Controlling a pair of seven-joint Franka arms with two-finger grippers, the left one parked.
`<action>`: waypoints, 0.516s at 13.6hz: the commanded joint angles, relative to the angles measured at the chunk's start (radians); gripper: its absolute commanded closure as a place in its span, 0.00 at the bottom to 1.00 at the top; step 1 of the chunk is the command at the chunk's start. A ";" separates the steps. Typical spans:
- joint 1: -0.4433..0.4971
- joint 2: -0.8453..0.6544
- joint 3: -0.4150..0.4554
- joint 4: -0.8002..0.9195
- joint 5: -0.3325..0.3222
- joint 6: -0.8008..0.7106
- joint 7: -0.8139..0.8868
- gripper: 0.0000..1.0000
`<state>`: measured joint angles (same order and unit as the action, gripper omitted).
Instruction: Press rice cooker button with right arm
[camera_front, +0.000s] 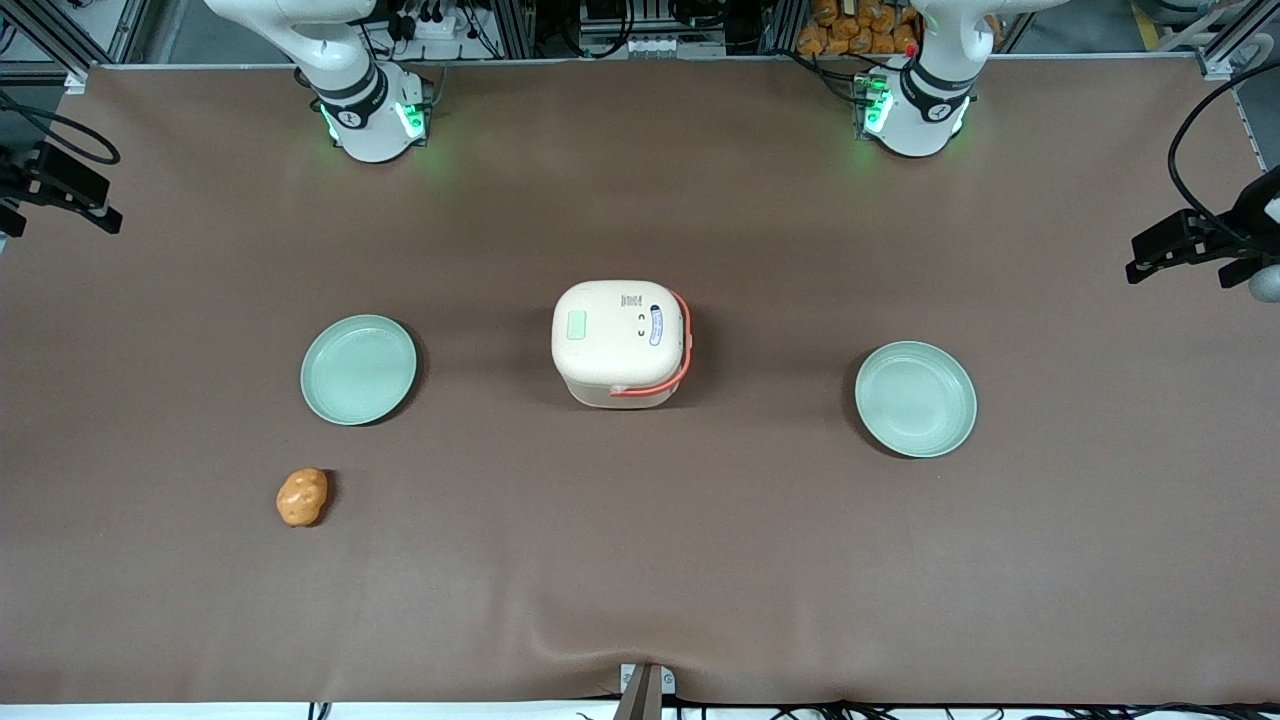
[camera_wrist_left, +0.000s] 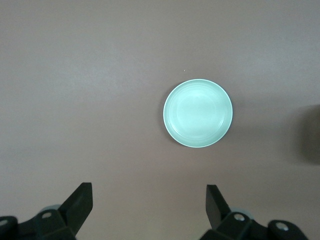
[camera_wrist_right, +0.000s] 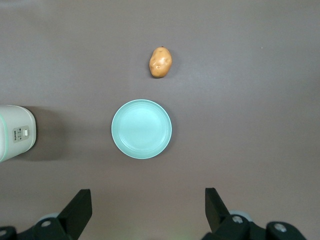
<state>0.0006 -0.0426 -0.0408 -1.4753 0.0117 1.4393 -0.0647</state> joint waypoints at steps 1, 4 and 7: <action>0.010 -0.008 -0.005 0.007 0.010 -0.002 0.003 0.00; 0.012 -0.006 -0.005 0.007 0.010 -0.002 0.008 0.00; 0.019 -0.006 -0.005 0.007 0.010 -0.002 0.008 0.00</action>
<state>0.0026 -0.0426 -0.0402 -1.4752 0.0131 1.4395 -0.0646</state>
